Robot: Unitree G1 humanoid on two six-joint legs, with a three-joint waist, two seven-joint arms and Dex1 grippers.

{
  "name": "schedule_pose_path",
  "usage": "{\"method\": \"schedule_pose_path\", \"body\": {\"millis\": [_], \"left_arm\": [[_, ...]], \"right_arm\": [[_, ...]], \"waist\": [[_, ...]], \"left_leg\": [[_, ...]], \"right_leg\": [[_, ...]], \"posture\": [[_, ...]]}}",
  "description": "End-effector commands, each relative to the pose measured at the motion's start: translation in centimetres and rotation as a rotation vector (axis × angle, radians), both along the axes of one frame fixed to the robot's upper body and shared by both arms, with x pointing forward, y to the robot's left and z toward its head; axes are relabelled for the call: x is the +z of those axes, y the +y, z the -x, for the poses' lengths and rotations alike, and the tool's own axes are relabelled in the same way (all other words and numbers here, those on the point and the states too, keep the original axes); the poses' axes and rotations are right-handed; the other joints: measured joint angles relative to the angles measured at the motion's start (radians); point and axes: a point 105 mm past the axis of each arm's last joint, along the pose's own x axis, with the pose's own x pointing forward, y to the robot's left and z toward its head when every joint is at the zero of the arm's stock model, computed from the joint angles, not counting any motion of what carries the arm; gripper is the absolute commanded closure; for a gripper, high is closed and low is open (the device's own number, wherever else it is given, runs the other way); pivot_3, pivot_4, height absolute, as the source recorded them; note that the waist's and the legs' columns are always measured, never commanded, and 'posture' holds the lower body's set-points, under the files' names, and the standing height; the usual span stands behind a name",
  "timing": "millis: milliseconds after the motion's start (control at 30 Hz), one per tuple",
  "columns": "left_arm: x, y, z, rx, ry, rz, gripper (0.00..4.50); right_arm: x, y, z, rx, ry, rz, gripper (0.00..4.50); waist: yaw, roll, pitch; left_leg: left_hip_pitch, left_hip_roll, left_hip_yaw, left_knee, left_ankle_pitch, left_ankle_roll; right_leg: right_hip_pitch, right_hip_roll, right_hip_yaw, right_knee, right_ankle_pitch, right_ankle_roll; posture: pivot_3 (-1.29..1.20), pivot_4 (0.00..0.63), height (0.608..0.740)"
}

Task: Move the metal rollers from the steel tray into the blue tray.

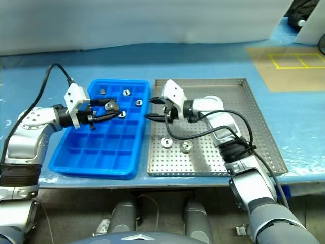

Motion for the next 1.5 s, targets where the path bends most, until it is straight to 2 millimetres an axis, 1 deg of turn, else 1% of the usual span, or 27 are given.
{"method": "schedule_pose_path", "body": {"millis": [33, 100, 167, 233, 367, 433, 533, 667, 767, 867, 967, 1033, 1067, 1167, 1233, 1333, 1433, 1500], "left_arm": [[1.6, 2.8, 1.2, 0.124, -0.05, 0.0, 2.62], [1.1, 4.7, 1.5, 0.214, -0.032, 0.002, 2.62], [0.3, 6.0, 1.6, 0.28, -0.018, -0.008, 2.62], [-0.2, 6.8, 1.9, 0.32, 0.001, 0.014, 2.62], [-2.4, 8.4, 2.4, 0.409, 0.052, 0.043, 2.62], [-3.0, 8.8, 2.4, 0.427, 0.059, 0.033, 2.62], [-4.0, 8.3, 2.9, 0.405, 0.105, 0.031, 2.62], [-5.6, 9.0, 3.6, 0.423, 0.137, -0.022, 2.62], [-6.2, 9.3, 3.8, 0.433, 0.153, -0.034, 2.62], [-6.6, 9.5, 3.4, 0.447, 0.157, -0.034, 2.62], [-6.8, 9.2, 3.1, 0.429, 0.142, -0.042, 2.62], [-6.8, 8.8, 3.0, 0.411, 0.145, -0.04, 1.87], [-6.9, 8.8, 3.0, 0.41, 0.146, -0.047, 1.61], [-7.1, 9.0, 2.7, 0.431, 0.163, -0.064, 0.64], [-7.0, 8.8, 3.0, 0.394, 0.179, -0.081, 0.64], [-5.8, 8.9, 2.5, 0.402, 0.142, -0.078, 0.64], [-4.2, 7.3, 2.0, 0.34, 0.109, -0.043, 0.64], [-3.3, 5.6, 1.8, 0.272, 0.09, -0.019, 0.64]], "right_arm": [[1.3, 2.1, 0.1, 0.107, -0.056, -0.012, 1.54], [1.4, 3.0, 0.1, 0.147, -0.064, -0.011, 1.54], [1.4, 3.5, 0.0, 0.164, -0.073, -0.01, 1.54], [1.5, 3.7, -0.2, 0.174, -0.076, -0.013, 1.54], [1.3, 4.0, -0.1, 0.196, -0.078, -0.009, 1.54], [1.2, 3.9, 0.0, 0.199, -0.077, -0.005, 1.54], [1.0, 3.7, -0.1, 0.191, -0.076, 0.001, 1.54], [0.9, 3.3, -0.1, 0.178, -0.075, 0.003, 1.54], [0.9, 3.0, 0.1, 0.184, -0.068, 0.002, 1.54], [1.0, 2.9, 0.3, 0.191, -0.064, 0.002, 1.54], [1.0, 2.9, 0.4, 0.191, -0.067, 0.006, 1.54], [1.0, 2.9, 0.4, 0.186, -0.069, 0.008, 1.54], [1.0, 2.8, 0.3, 0.183, -0.07, 0.008, 1.54], [0.9, 2.7, 0.3, 0.175, -0.07, 0.01, 1.54], [0.9, 2.6, 0.2, 0.171, -0.07, 0.011, 1.54], [1.0, 2.4, 0.2, 0.162, -0.073, 0.005, 1.54], [1.2, 2.2, 0.2, 0.155, -0.076, 0.003, 1.54], [1.1, 1.9, 0.2, 0.148, -0.078, 0.01, 1.54]], "waist": [[0.006, 0.0, 0.0], [0.011, -0.001, 0.0], [0.021, -0.001, 0.0], [0.03, -0.001, 0.0], [0.042, -0.002, 0.0], [0.051, -0.002, 0.0], [0.055, -0.002, 0.0], [0.054, -0.002, 0.0], [0.055, -0.002, 0.0], [0.055, -0.002, 0.0], [0.054, -0.003, 0.0], [0.054, -0.003, 0.0], [0.054, -0.003, 0.0], [0.054, -0.003, 0.0], [0.053, -0.003, 0.0], [0.053, -0.003, 0.0], [0.055, -0.003, 0.0], [0.055, -0.003, 0.0]], "left_leg": [[0.0, 0.0, 0.0, 0.0, 0.0, -0.001], [-0.001, 0.0, -0.001, -0.001, 0.001, -0.001], [-0.002, 0.0, -0.001, -0.002, 0.001, -0.002], [-0.003, 0.001, -0.002, -0.003, 0.002, -0.003], [-0.005, 0.001, -0.002, -0.003, 0.002, -0.003], [-0.005, 0.001, -0.002, -0.003, 0.002, -0.003], [-0.005, 0.002, -0.002, -0.003, 0.002, -0.003], [-0.004, 0.002, -0.002, -0.003, 0.002, -0.004], [-0.004, 0.003, -0.002, -0.003, 0.003, -0.004], [-0.004, 0.003, -0.003, -0.003, 0.003, -0.005], [-0.004, 0.003, -0.003, -0.003, 0.003, -0.005], [-0.003, 0.003, -0.003, -0.003, 0.003, -0.005], [-0.003, 0.003, -0.003, -0.003, 0.003, -0.006], [-0.003, 0.003, -0.003, -0.003, 0.004, -0.006], [-0.003, 0.003, -0.003, -0.003, 0.004, -0.007], [-0.003, 0.003, -0.003, -0.003, 0.004, -0.007], [-0.003, 0.003, -0.003, -0.003, 0.005, -0.008], [-0.003, 0.003, -0.003, -0.002, 0.005, -0.008]], "right_leg": [[0.0, 0.0, 0.0, 0.0, 0.0, 0.0], [-0.002, 0.0, 0.0, 0.001, 0.0, 0.0], [-0.004, 0.001, 0.0, 0.001, 0.0, 0.0], [-0.006, 0.002, 0.0, 0.001, 0.0, 0.0], [-0.007, 0.002, -0.001, 0.0, 0.0, 0.0], [-0.007, 0.002, -0.001, 0.0, 0.0, 0.0], [-0.007, 0.003, -0.001, 0.001, 0.0, 0.0], [-0.007, 0.003, 0.0, 0.002, 0.0, 0.0], [-0.007, 0.004, -0.001, 0.002, 0.0, 0.0], [-0.007, 0.004, -0.001, 0.003, 0.0, 0.0], [-0.007, 0.004, -0.001, 0.004, 0.0, 0.0], [-0.007, 0.004, -0.001, 0.004, 0.0, 0.0], [-0.007, 0.004, -0.001, 0.005, 0.0, 0.0], [-0.008, 0.004, -0.001, 0.006, 0.0, 0.0], [-0.008, 0.004, 0.0, 0.007, 0.0, 0.0], [-0.008, 0.004, 0.0, 0.008, 0.0, 0.0], [-0.008, 0.004, -0.001, 0.008, 0.0, 0.0], [-0.008, 0.004, 0.0, 0.009, 0.0, 0.0]], "posture": [[0.17, 0.15, 0.74], [0.2, 0.15, 0.74], [0.21, 0.15, 0.74], [0.21, 0.15, 0.74], [0.23, 0.15, 0.74], [0.23, 0.15, 0.74], [0.21, 0.15, 0.74], [0.2, 0.15, 0.74], [0.19, 0.15, 0.74], [0.18, 0.15, 0.74], [0.17, 0.15, 0.74], [0.17, 0.15, 0.74], [0.17, 0.15, 0.74], [0.16, 0.15, 0.74], [0.16, 0.15, 0.74], [0.15, 0.15, 0.74], [0.12, 0.15, 0.74], [0.1, 0.15, 0.74]]}}
